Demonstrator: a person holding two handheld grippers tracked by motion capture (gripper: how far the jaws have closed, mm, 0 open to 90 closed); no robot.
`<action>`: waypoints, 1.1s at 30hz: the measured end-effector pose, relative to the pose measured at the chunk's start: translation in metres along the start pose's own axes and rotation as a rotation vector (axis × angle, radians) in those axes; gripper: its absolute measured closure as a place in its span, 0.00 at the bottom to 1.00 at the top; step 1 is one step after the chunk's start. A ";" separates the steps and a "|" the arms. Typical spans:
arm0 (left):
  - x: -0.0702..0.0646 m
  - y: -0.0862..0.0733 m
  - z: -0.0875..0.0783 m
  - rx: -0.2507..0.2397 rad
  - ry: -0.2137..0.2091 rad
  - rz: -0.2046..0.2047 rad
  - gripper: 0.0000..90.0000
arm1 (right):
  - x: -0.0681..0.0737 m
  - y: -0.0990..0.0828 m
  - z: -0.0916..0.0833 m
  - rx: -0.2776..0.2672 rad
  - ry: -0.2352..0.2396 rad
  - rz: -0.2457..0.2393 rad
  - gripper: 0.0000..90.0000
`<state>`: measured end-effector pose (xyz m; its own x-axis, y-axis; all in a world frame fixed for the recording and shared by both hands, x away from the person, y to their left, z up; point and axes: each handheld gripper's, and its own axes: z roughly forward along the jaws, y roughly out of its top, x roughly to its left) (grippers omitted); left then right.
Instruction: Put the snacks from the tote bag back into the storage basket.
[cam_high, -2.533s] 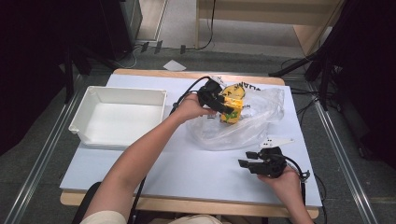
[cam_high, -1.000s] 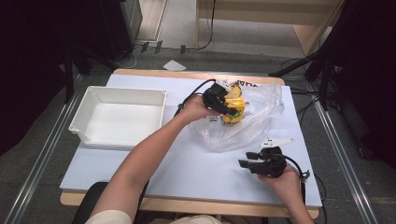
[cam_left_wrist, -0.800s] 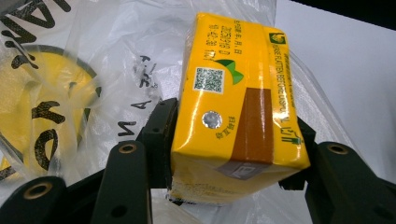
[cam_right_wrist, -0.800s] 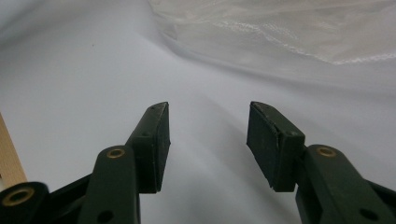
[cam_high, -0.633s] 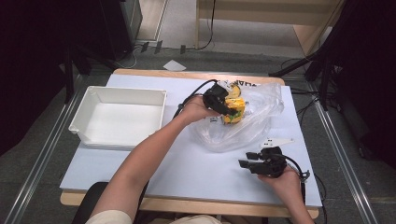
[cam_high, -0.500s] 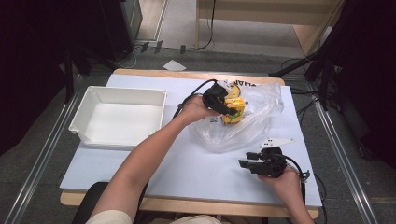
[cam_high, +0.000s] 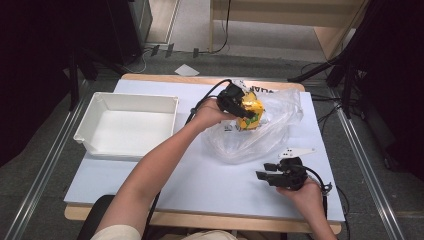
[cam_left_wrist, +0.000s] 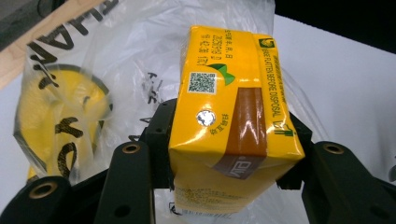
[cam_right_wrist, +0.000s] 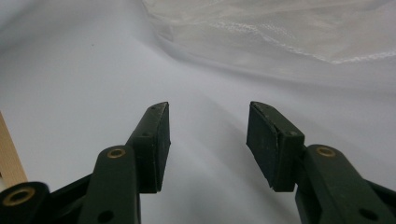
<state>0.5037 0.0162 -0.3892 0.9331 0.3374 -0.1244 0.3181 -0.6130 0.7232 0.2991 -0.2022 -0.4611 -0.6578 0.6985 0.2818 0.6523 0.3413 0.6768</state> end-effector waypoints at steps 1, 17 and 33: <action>0.000 0.002 -0.003 -0.001 -0.002 0.004 0.58 | 0.000 0.000 0.000 0.000 0.000 0.000 0.56; 0.000 0.011 -0.035 -0.030 -0.017 -0.048 0.58 | 0.000 0.000 0.002 0.001 0.011 0.003 0.56; -0.008 0.021 -0.061 -0.065 -0.001 -0.062 0.58 | -0.004 -0.004 0.006 -0.020 0.030 -0.006 0.53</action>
<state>0.4928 0.0438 -0.3317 0.9121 0.3726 -0.1711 0.3640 -0.5435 0.7564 0.3010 -0.2027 -0.4686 -0.6728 0.6772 0.2978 0.6409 0.3324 0.6920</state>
